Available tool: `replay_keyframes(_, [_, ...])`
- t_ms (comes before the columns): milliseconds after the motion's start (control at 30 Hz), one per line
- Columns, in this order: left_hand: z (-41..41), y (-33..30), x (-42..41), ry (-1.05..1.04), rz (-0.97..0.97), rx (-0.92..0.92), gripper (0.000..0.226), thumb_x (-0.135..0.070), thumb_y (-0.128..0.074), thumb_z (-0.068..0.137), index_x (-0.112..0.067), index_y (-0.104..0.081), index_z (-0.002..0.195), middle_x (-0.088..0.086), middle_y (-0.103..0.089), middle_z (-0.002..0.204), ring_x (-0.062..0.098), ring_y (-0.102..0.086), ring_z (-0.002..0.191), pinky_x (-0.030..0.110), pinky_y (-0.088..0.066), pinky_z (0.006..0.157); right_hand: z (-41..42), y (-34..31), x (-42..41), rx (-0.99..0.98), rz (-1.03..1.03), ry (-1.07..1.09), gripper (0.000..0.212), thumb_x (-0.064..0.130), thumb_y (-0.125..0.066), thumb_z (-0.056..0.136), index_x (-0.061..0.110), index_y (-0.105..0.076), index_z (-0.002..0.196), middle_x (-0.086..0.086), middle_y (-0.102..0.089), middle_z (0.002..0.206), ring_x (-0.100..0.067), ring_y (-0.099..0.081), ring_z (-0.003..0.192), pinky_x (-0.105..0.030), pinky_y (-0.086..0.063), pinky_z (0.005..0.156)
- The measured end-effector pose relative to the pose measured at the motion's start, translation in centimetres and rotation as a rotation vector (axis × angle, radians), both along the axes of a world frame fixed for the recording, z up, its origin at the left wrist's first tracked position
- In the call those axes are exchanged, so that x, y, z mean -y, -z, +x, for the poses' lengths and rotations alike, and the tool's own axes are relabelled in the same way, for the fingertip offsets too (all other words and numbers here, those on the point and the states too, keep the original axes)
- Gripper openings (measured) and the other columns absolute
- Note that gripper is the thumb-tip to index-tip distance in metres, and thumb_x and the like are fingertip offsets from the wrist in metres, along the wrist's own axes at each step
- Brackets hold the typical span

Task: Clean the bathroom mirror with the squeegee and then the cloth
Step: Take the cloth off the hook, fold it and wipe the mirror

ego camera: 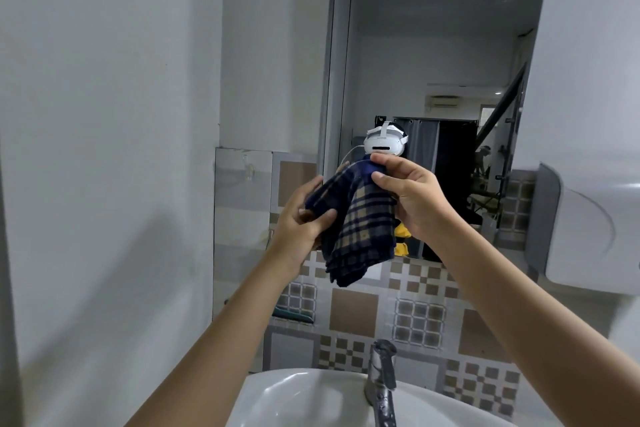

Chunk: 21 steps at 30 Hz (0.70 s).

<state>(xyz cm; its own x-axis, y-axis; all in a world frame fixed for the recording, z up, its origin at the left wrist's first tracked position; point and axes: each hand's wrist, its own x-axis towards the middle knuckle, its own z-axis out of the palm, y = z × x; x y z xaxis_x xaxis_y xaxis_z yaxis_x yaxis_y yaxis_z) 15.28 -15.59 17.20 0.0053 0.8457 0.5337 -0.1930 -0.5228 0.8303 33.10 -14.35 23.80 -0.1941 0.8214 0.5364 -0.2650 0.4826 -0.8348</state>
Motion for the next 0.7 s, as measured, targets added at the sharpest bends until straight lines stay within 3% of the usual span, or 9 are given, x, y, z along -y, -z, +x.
replay_keyframes(167, [2.1,-0.7,1.4,-0.105,-0.002,-0.054,0.038,0.002,-0.061,0.083,-0.028,-0.067,0.104,0.007,-0.067,0.107,0.028,-0.063,0.102,0.040,-0.055,0.083,3.6,1.0,0.9,0.051,0.061,0.043,0.027,-0.003,-0.070,0.080,0.010,-0.068,0.104,0.009,-0.075,0.080,-0.013,-0.069,0.074,-0.029,-0.060,0.066])
replay_keyframes(300, [1.1,-2.4,1.8,-0.161,0.000,-0.166,0.030,0.003,-0.054,0.086,-0.021,-0.070,0.091,0.007,-0.066,0.100,0.029,-0.063,0.096,0.041,-0.055,0.081,4.2,1.2,1.2,0.116,0.083,0.074,0.029,-0.007,-0.072,0.077,0.013,-0.070,0.097,0.013,-0.075,0.083,-0.012,-0.070,0.078,-0.029,-0.061,0.066])
replay_keyframes(433, [1.8,-3.6,1.9,-0.213,0.047,-0.446,0.016,-0.011,-0.061,0.087,-0.023,-0.065,0.097,0.009,-0.064,0.107,0.025,-0.064,0.098,0.044,-0.054,0.088,5.1,1.8,1.2,0.069,0.073,0.095,0.031,-0.007,-0.073,0.075,0.012,-0.069,0.099,0.012,-0.075,0.084,-0.013,-0.071,0.081,-0.034,-0.061,0.074])
replay_keyframes(567, [2.5,-4.2,1.9,-0.245,0.084,-0.608,0.020,-0.017,-0.062,0.087,-0.020,-0.061,0.106,0.004,-0.066,0.105,0.020,-0.065,0.095,0.042,-0.053,0.089,5.5,2.2,1.1,0.006,0.083,0.082,0.031,-0.009,-0.069,0.078,0.011,-0.068,0.102,0.017,-0.075,0.081,-0.008,-0.070,0.080,-0.029,-0.060,0.078])
replay_keyframes(700, [3.2,-5.2,2.5,-0.154,-0.094,-0.921,0.024,-0.024,-0.050,0.095,-0.028,-0.048,0.119,0.001,-0.064,0.108,0.018,-0.064,0.092,0.023,-0.051,0.065,5.4,2.5,0.7,0.003,0.085,0.113,0.032,-0.009,-0.072,0.076,0.013,-0.070,0.100,0.013,-0.076,0.083,-0.010,-0.070,0.082,-0.029,-0.059,0.076])
